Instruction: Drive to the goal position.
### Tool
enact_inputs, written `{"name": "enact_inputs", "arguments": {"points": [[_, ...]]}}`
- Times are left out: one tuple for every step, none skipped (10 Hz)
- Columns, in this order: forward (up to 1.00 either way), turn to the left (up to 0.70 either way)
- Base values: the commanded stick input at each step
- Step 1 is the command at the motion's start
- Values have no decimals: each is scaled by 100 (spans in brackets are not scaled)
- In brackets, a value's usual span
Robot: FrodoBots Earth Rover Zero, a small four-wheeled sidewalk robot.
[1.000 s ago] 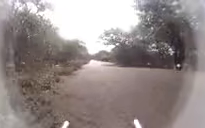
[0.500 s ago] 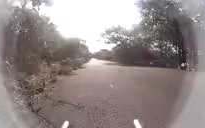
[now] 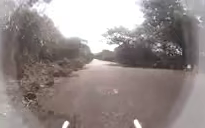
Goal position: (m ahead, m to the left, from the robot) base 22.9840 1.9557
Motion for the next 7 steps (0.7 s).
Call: {"name": "enact_inputs", "arguments": {"points": [[70,0],[70,0],[70,0],[70,0],[70,0],[70,0],[70,0]]}}
